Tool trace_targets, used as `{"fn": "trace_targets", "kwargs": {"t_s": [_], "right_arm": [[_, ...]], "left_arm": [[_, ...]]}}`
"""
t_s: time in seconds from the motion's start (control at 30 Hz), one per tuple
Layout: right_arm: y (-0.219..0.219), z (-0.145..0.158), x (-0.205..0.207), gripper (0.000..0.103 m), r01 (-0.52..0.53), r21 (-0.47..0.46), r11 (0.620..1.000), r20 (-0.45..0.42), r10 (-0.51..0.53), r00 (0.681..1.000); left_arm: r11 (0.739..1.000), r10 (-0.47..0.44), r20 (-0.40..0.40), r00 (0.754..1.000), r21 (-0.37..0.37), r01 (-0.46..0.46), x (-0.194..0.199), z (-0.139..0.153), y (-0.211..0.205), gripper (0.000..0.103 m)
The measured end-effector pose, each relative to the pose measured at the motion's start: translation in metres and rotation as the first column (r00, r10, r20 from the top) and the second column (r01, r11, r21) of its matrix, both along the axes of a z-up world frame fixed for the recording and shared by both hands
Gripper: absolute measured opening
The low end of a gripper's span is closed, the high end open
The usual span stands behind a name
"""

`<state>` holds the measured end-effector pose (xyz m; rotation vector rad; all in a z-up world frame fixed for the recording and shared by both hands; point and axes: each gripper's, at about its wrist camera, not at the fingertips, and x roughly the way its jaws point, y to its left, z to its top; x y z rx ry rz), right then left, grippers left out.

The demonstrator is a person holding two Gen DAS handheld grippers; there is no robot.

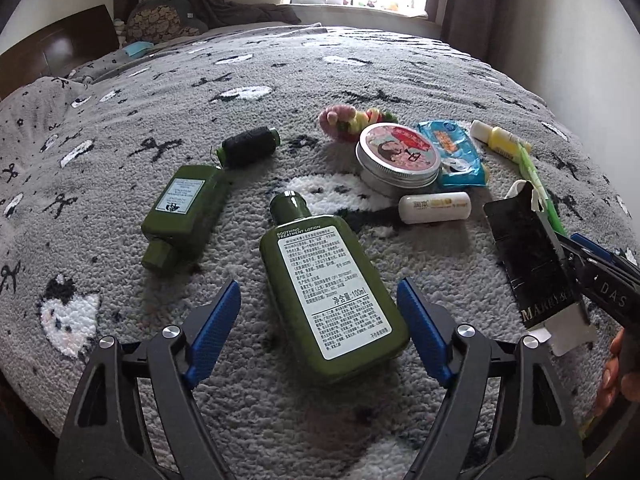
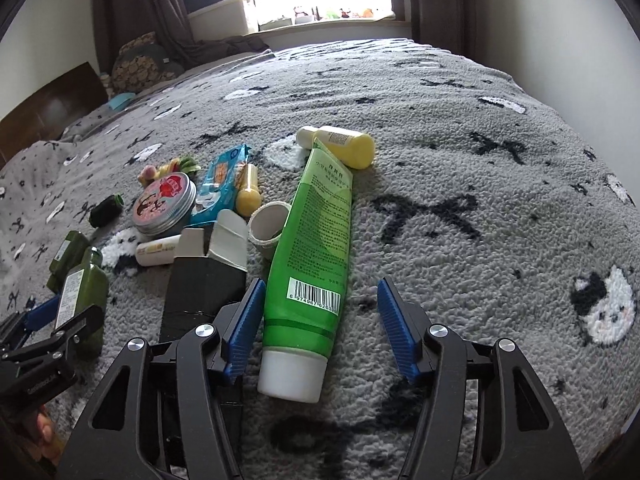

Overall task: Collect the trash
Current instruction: 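Grasp the large green bottle with the left tool while the right tool grasps the green tube, then carry both items down to the bin and open both tools to drop them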

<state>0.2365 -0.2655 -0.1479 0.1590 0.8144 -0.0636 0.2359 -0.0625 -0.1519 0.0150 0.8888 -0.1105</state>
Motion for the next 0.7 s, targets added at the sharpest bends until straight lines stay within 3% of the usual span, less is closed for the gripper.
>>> {"fn": "trace_targets", "kwargs": {"t_s": [0.1,0.17,0.2,0.43,0.7], "right_arm": [[0.001,-0.006,0.006,0.050,0.007,0.006,1.000,-0.007,-0.007,1.000],[0.001,-0.007,0.009,0.040,0.005,0.001,1.000,-0.004,-0.005,1.000],[0.001,-0.007,0.010,0.040,0.005,-0.009,1.000,-0.002,-0.005,1.000],[-0.006,-0.004,-0.008,0.038,-0.004,-0.044,0.999,0.010,0.004,1.000],[-0.011,0.003,-0.053,0.038,0.017,-0.031,0.999,0.026,-0.016,1.000]], "left_arm": [[1.000,0.005,-0.005,1.000,-0.024,-0.005,0.004,-0.004,0.004,0.075],[0.999,0.002,-0.011,1.000,-0.033,-0.003,0.009,-0.007,0.004,0.069],[0.999,0.004,-0.015,1.000,-0.035,-0.004,0.010,-0.008,0.003,0.064],[1.000,-0.012,-0.002,1.000,-0.021,0.012,0.005,-0.008,0.004,0.057],[0.998,-0.065,0.042,0.997,-0.016,0.066,-0.040,0.008,0.007,0.053]]}}
